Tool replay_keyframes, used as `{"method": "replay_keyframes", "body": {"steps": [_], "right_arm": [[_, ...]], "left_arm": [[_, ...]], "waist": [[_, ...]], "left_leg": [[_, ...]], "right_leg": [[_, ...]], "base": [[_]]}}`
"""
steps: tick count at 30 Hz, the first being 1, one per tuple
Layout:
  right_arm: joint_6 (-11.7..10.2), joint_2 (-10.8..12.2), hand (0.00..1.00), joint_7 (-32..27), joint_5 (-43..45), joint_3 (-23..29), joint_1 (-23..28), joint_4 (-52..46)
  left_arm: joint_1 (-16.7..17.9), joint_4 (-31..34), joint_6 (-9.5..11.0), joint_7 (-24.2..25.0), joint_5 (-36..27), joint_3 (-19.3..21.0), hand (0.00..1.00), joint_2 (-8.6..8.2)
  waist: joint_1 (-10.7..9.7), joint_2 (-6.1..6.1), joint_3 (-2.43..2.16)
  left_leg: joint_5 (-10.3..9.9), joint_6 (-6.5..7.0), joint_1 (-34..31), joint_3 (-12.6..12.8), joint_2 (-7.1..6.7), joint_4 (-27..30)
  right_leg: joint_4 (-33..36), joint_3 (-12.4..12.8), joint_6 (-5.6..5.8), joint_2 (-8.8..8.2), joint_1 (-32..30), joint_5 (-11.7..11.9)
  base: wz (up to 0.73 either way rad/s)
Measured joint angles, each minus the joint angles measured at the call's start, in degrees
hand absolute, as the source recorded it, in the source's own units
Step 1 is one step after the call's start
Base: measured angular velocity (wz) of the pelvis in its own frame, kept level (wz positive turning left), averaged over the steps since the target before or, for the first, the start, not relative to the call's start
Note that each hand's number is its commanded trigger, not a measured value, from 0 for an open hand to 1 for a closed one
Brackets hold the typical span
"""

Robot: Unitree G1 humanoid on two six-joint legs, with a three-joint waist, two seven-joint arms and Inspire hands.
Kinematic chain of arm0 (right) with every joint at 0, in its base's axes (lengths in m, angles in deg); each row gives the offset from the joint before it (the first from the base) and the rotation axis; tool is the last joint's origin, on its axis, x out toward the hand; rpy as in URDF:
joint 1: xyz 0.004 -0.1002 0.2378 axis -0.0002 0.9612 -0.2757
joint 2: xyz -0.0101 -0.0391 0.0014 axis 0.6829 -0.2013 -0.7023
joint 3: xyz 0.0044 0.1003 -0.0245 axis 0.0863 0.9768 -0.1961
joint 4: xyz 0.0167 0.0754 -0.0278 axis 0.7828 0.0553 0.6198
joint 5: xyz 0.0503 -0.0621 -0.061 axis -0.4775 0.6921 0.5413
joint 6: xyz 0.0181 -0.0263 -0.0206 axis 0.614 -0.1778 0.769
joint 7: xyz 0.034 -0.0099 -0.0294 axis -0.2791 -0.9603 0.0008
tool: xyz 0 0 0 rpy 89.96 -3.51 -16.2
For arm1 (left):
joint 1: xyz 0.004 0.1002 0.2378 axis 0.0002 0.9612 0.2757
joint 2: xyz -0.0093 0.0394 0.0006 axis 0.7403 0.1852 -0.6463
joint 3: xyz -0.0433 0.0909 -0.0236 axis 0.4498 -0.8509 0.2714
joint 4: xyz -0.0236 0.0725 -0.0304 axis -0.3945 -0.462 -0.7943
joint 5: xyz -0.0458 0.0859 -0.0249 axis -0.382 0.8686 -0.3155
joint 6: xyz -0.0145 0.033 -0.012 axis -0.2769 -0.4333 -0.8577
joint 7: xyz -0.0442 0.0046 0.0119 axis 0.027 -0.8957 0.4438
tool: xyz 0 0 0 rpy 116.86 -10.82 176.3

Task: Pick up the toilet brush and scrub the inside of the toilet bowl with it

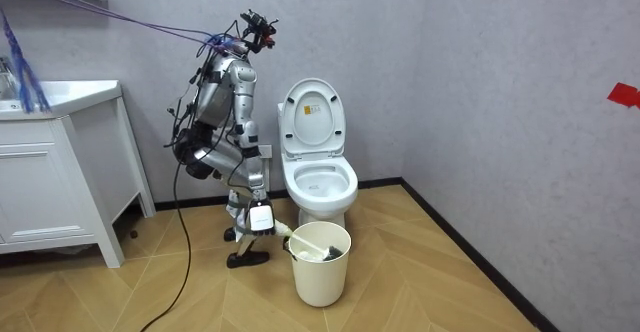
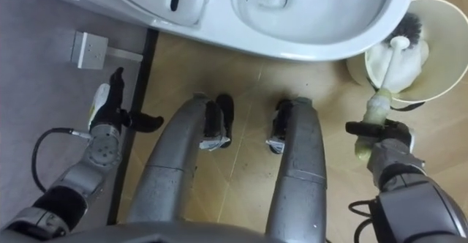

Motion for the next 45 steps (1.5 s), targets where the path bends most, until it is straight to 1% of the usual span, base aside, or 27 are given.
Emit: {"method": "replay_keyframes", "body": {"steps": [1,3,6,10,14,16,19,22,23,24,26,27,28,30,31,33,34,35,36,37,38,40,41,42,43,45], "right_arm": [[0.00,0.00,1.00,0.07,-0.55,0.00,-0.02,0.02],[-0.01,-0.03,1.00,0.38,-4.30,0.01,-0.14,0.11],[0.02,0.16,1.00,0.36,-6.26,0.04,-0.05,0.08],[-0.12,0.14,1.00,0.21,-6.59,0.08,-0.12,0.02],[0.03,0.17,1.00,0.34,-6.38,0.08,0.00,-0.01],[0.06,0.19,1.00,0.39,-6.43,0.02,0.06,-0.01],[0.04,0.19,1.00,1.24,-7.83,0.00,0.73,0.12],[0.03,0.29,1.00,2.09,-10.72,-0.01,1.41,0.30],[0.02,0.59,1.00,2.05,-11.78,0.03,1.42,0.29],[0.02,0.76,1.00,2.04,-12.66,0.02,1.73,0.28],[0.00,1.10,1.00,2.07,-13.50,0.07,2.40,0.17],[-0.01,1.41,1.00,2.12,-13.51,0.37,2.86,0.17],[-0.01,1.62,1.00,2.15,-13.73,0.52,3.10,0.11],[0.01,2.32,1.00,2.72,-15.13,0.55,3.33,0.34],[0.01,2.42,1.00,2.96,-15.26,0.55,3.56,0.43],[0.06,2.61,1.00,4.10,-15.92,0.55,4.76,0.95],[0.09,2.69,1.00,4.38,-15.99,0.62,5.44,1.16],[0.10,2.92,1.00,4.86,-16.05,1.40,6.04,1.16],[0.10,3.38,1.00,4.90,-16.19,1.94,6.91,1.16],[0.10,3.69,1.00,4.89,-16.35,2.34,7.26,1.15],[0.03,4.43,1.00,4.90,-16.70,3.95,8.20,1.02],[-0.01,4.86,1.00,4.97,-17.77,6.52,9.45,0.86],[-0.20,4.98,1.00,4.95,-18.78,8.76,10.24,0.32],[-0.98,5.44,1.00,4.88,-19.41,10.72,10.94,-0.03],[-1.40,5.70,1.00,4.85,-19.57,11.50,11.43,-0.29],[-2.80,6.85,1.00,4.41,-18.94,13.42,13.66,-0.95]], "left_arm": [[0.05,0.00,0.00,-0.07,-0.01,-0.17,0.00,0.12],[0.06,0.01,0.00,-0.14,-0.03,-1.04,0.00,0.59],[0.12,0.02,0.00,-0.20,-0.01,-1.04,0.00,0.75],[0.13,0.06,-0.01,-0.60,-0.01,-1.01,0.00,0.79],[0.91,2.21,-0.10,-0.58,-0.03,-1.01,0.00,0.72],[0.90,2.21,-0.08,-0.54,-0.07,-1.07,0.00,0.68],[1.03,1.58,0.19,-0.21,-1.75,-1.07,0.00,0.52],[1.76,1.58,0.50,0.67,-2.17,-1.00,0.00,0.49],[2.10,1.34,0.50,0.70,-2.13,-0.99,0.00,0.46],[2.40,1.25,0.51,0.75,-2.14,-1.02,0.00,0.28],[2.78,1.15,0.59,0.78,-2.13,-1.07,0.00,0.21],[3.12,0.95,0.59,0.78,-2.13,-1.08,0.00,0.13],[3.23,0.64,0.65,0.78,-2.18,-1.08,0.00,0.10],[3.67,-1.01,1.10,0.95,-2.15,-1.06,0.00,0.04],[3.74,-1.26,1.13,1.22,-2.15,-1.06,0.00,0.02],[3.60,-2.68,2.07,1.89,-2.02,-0.96,0.00,-0.10],[3.61,-3.10,2.25,1.94,-2.03,-0.85,0.00,-0.11],[3.92,-3.70,2.51,2.05,-2.03,-0.68,0.00,-0.10],[4.47,-3.93,2.66,2.05,-2.06,-0.28,0.00,-0.05],[4.81,-3.96,2.76,2.11,-2.12,0.11,0.00,-0.05],[5.15,-4.03,2.83,2.47,-2.11,0.87,0.00,-0.01],[6.47,-3.99,3.13,2.95,-1.97,2.17,0.00,0.05],[7.24,-3.78,3.34,3.00,-1.86,3.50,0.00,0.03],[8.62,-3.29,3.53,2.99,-1.10,5.28,0.00,0.09],[9.36,-3.08,3.58,3.00,-0.62,6.13,0.00,0.06],[11.83,-1.21,3.62,3.06,1.93,8.36,0.00,0.06]], "waist": [[-0.01,0.00,0.00],[-0.02,0.00,0.00],[-0.08,0.00,0.00],[-0.07,0.01,-0.01],[-0.09,0.01,-0.01],[-0.23,-0.01,-0.02],[-0.32,-0.03,-0.02],[-0.21,-0.06,-0.02],[-0.20,-0.06,-0.02],[-0.37,-0.08,-0.01],[-0.56,-0.25,-0.04],[-0.85,-0.29,-0.03],[-1.04,-0.36,-0.01],[-1.99,-0.75,-0.05],[-2.12,-0.87,-0.03],[-2.28,-1.34,-0.07],[-2.29,-1.51,-0.09],[-2.23,-1.78,-0.12],[-2.14,-2.22,-0.30],[-2.18,-2.33,-0.33],[-2.34,-2.57,-0.34],[-2.52,-2.94,-0.55],[-2.70,-3.09,-0.65],[-3.26,-3.47,-0.85],[-3.52,-3.62,-0.97],[-4.44,-3.84,-1.35]], "left_leg": [[-0.01,0.02,0.00,0.01,-0.01,0.00],[-0.07,0.14,0.00,0.03,-0.06,0.00],[-0.09,0.28,0.00,0.10,-0.07,0.02],[-0.09,0.37,0.02,0.09,-0.05,0.08],[-0.06,0.41,0.21,0.14,0.00,0.10],[-0.07,0.42,0.62,0.18,0.12,0.07],[-0.12,0.42,2.73,0.22,0.23,-0.54],[-0.05,0.30,5.49,0.19,0.72,-2.38],[0.11,0.02,6.63,-0.07,0.95,-3.41],[0.41,-0.16,7.98,-0.19,1.02,-4.77],[1.28,-0.10,10.32,-0.23,0.97,-7.44],[1.97,0.23,12.27,-0.25,0.93,-9.32],[2.23,0.27,13.33,-0.23,0.86,-10.31],[2.90,0.45,17.66,-0.05,0.79,-13.76],[3.10,0.49,18.67,-0.06,0.80,-14.49],[3.38,0.67,22.49,-0.16,0.84,-17.13],[3.43,0.71,23.43,-0.17,0.83,-17.79],[3.45,0.75,25.68,-0.25,0.87,-19.05],[3.45,0.75,27.71,-0.26,0.92,-20.38],[3.45,0.76,28.73,-0.36,0.94,-20.97],[3.45,0.76,30.94,-0.54,0.99,-22.15],[3.44,0.82,33.97,-0.57,0.93,-23.95],[3.51,0.94,35.71,-0.58,0.86,-25.06],[3.54,0.98,37.65,-0.57,0.87,-26.24],[3.54,0.98,38.73,-0.61,0.86,-26.78],[3.56,0.94,43.05,-1.27,0.85,-29.36]], "right_leg": [[0.00,0.03,0.01,0.02,0.00,0.00],[-0.01,-0.08,0.06,-0.02,0.01,-0.03],[-0.01,-0.03,0.10,0.00,0.01,-0.05],[-0.02,-0.09,0.11,-0.01,0.06,-0.06],[-0.03,0.06,0.11,0.00,0.22,-0.04],[-0.09,0.17,0.09,0.03,0.64,-0.02],[-0.79,0.19,0.08,0.20,2.71,0.00],[-3.11,-0.16,0.06,0.53,5.60,0.57],[-4.60,-0.33,0.00,1.13,6.86,1.13],[-6.10,-0.49,0.13,1.18,8.33,1.65],[-8.81,-0.57,0.34,1.47,10.59,2.59],[-10.75,-0.56,0.66,1.86,12.53,3.29],[-11.66,-0.54,0.87,2.04,13.61,3.51],[-14.98,-0.84,1.06,1.95,17.80,4.17],[-15.86,-0.94,1.11,1.98,18.89,4.34],[-18.90,-1.40,1.41,2.09,22.94,4.76],[-19.57,-1.45,1.50,2.14,23.95,4.83],[-21.10,-1.62,1.69,2.31,26.31,4.99],[-22.62,-1.68,1.91,2.47,28.39,5.14],[-23.39,-1.79,1.99,2.57,29.53,5.21],[-24.96,-1.85,2.22,2.87,31.88,5.37],[-26.82,-2.10,2.42,2.83,34.96,5.47],[-27.91,-2.14,2.57,2.85,36.77,5.54],[-28.71,-2.09,2.80,2.81,38.59,5.43],[-29.31,-2.15,2.88,2.82,39.72,5.38],[-32.81,-3.46,2.95,3.05,44.80,5.53]], "base": [[0.00],[0.00],[0.00],[0.00],[0.00],[-0.02],[-0.04],[-0.09],[-0.14],[-0.10],[0.00],[0.00],[0.00],[-0.04],[-0.05],[0.00],[0.00],[0.00],[0.00],[0.00],[0.00],[0.00],[0.04],[0.05],[0.06],[0.13]]}}
